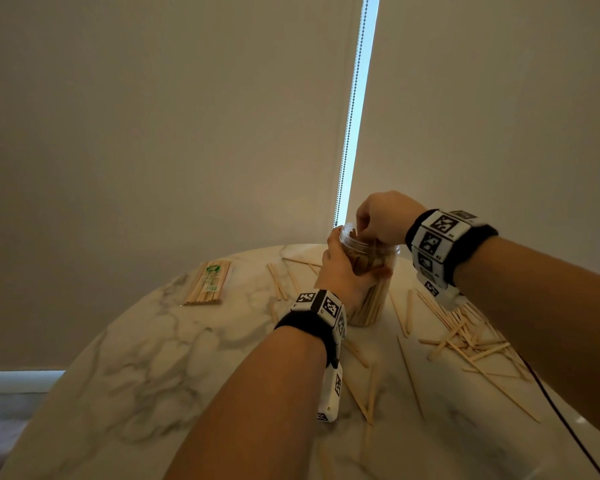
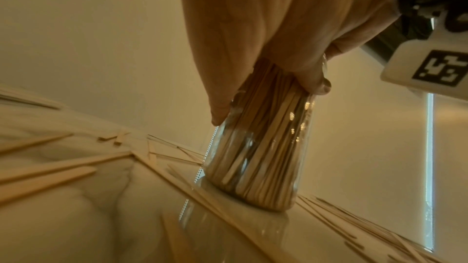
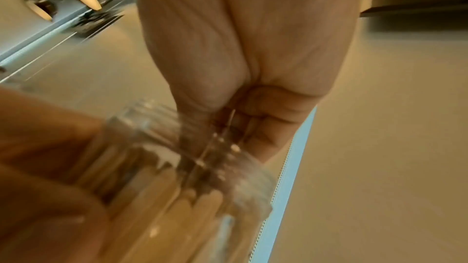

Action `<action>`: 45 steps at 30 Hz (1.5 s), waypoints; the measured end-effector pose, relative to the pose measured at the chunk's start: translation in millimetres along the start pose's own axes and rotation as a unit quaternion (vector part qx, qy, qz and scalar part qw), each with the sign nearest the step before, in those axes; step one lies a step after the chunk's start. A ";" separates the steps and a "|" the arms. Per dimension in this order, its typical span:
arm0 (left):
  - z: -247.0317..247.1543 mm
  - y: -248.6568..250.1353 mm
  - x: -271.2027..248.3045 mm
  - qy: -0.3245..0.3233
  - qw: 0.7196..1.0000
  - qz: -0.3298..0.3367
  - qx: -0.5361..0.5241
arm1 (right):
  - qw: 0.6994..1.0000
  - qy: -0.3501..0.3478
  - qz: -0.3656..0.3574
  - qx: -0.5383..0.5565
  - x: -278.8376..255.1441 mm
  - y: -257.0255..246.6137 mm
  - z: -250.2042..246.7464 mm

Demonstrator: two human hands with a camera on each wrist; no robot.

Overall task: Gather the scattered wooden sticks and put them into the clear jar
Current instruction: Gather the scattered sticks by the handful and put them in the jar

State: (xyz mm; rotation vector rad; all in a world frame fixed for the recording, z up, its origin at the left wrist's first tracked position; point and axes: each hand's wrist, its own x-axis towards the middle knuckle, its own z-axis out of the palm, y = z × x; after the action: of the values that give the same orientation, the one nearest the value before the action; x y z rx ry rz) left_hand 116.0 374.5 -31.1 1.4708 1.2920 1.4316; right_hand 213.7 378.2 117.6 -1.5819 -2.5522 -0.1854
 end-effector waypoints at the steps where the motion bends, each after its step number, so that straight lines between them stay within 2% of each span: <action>1: 0.1 0.4 -0.6 -0.003 1.000 -0.002 0.001 | 1.000 -0.001 -0.011 -0.013 -0.3 -2.2 0.9; 4: -0.3 0.2 -0.6 -0.001 1.000 -0.003 0.001 | 1.000 -0.024 -0.008 -0.011 2.2 -3.4 2.2; 8: 0.3 -1.3 -0.2 0.002 1.000 0.003 0.000 | 0.998 0.053 0.030 0.021 3.8 1.9 10.0; 9: 0.4 -1.7 -0.3 0.002 1.000 0.002 0.002 | 0.995 0.081 0.038 0.051 4.0 3.3 10.4; 11: 0.7 -2.4 -1.1 0.002 1.000 0.002 0.001 | 0.972 0.129 0.065 0.184 2.9 7.2 3.9; 13: 0.8 -3.1 -1.2 0.008 1.000 0.003 0.002 | 0.956 0.119 0.083 0.254 2.0 10.5 -0.8; 16: 0.4 -3.0 -1.6 0.007 1.000 0.001 0.006 | 0.993 -0.011 0.061 0.097 2.7 8.5 6.2; 18: 0.2 -1.0 -3.4 0.003 1.000 0.003 0.006 | 0.996 -0.045 0.045 0.055 3.3 5.2 5.4; 22: -1.2 0.7 -3.1 0.000 1.000 -0.004 0.004 | 0.993 -0.048 0.053 0.097 0.2 1.1 -10.7; 26: -0.6 -1.7 -2.1 0.009 1.000 -0.011 -0.001 | 0.997 -0.071 0.033 -0.017 0.6 -6.1 -2.8; 29: -0.7 2.0 -3.7 0.006 1.000 -0.021 0.001 | 0.999 -0.045 0.024 -0.002 3.9 -9.9 1.5; 33: -1.4 3.9 -4.2 0.007 0.999 -0.034 0.003 | 0.998 -0.069 0.002 -0.013 0.4 -11.8 2.5; 35: -1.1 5.0 -4.6 0.006 0.999 -0.047 0.009 | 0.998 -0.023 0.008 0.061 -7.1 -8.3 -2.2; 37: -3.1 18.3 -10.3 0.008 0.998 -0.062 0.032 | 0.991 0.065 0.011 0.120 -19.7 -4.3 -12.8; 39: -10.5 34.3 -18.0 -0.023 0.993 -0.090 0.073 | 0.981 0.131 0.016 0.144 -41.7 -5.0 -22.0; 40: -16.2 42.1 -23.0 -0.050 0.987 -0.112 0.107 | 0.980 0.134 0.020 0.149 -55.6 -6.0 -23.5; 42: -32.8 58.2 -35.6 -0.080 0.966 -0.136 0.206 | 0.985 0.067 0.026 0.158 -83.0 -8.1 -17.3; 45: -68.9 77.1 -55.4 -0.080 0.911 -0.163 0.371 | 0.967 -0.154 0.032 0.199 -111.7 -17.4 17.9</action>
State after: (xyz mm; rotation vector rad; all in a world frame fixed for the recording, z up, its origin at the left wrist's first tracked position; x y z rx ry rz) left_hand 68.5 291.3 36.6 1.6716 1.9820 0.5919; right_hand 246.5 275.2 79.7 -1.6253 -2.5251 0.5883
